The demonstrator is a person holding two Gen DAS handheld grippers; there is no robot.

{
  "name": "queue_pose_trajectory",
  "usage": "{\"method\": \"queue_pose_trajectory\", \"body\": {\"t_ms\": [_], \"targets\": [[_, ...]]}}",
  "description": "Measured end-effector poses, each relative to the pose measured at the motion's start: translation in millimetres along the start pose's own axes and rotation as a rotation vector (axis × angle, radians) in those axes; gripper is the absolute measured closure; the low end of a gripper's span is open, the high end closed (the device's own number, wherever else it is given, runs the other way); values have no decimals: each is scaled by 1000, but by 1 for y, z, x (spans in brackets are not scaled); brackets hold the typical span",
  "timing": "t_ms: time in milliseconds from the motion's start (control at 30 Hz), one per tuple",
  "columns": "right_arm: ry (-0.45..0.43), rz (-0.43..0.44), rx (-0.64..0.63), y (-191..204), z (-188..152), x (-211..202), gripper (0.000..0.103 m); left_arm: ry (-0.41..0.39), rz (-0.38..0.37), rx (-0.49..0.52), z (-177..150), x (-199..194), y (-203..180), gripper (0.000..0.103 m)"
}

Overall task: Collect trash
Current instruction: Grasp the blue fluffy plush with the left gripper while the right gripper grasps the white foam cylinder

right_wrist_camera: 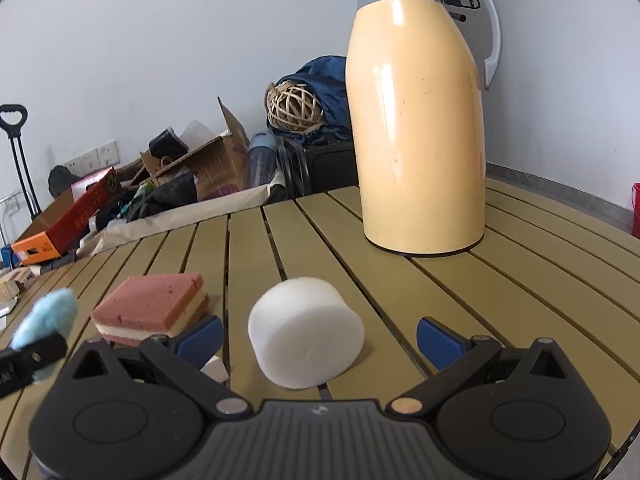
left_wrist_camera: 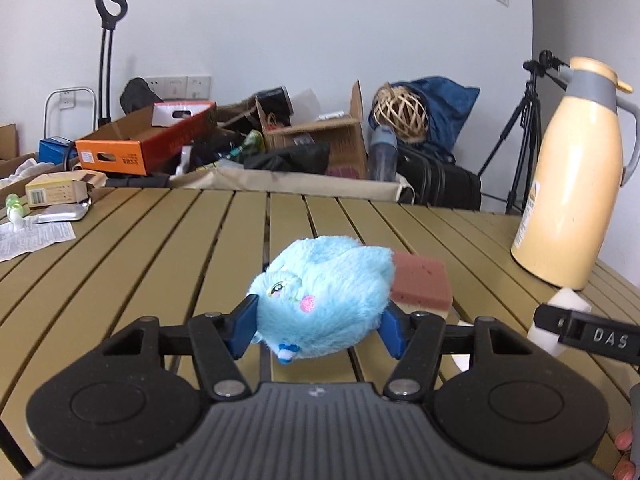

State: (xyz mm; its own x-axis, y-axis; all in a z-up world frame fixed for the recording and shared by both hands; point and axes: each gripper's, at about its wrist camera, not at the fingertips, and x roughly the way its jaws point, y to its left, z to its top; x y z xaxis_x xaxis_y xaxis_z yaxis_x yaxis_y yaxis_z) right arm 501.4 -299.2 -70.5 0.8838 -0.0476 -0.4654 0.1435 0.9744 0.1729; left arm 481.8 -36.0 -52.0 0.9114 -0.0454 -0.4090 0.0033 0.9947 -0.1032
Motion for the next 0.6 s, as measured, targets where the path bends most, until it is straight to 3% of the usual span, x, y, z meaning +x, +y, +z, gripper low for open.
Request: {"method": "queue_pose_trajectory", "body": {"t_ms": [233, 433, 500, 600], "targets": [[9, 5, -28, 4, 1, 3, 0, -39, 11, 4, 2, -8, -1, 41], [4, 16, -59, 10, 0, 2, 8, -47, 8, 15, 1, -9, -2, 41], [3, 27, -48, 8, 1, 2, 12, -49, 8, 17, 0, -10, -3, 41], [9, 43, -38, 5, 0, 3, 36, -51, 10, 18, 0, -10, -3, 41]]}}
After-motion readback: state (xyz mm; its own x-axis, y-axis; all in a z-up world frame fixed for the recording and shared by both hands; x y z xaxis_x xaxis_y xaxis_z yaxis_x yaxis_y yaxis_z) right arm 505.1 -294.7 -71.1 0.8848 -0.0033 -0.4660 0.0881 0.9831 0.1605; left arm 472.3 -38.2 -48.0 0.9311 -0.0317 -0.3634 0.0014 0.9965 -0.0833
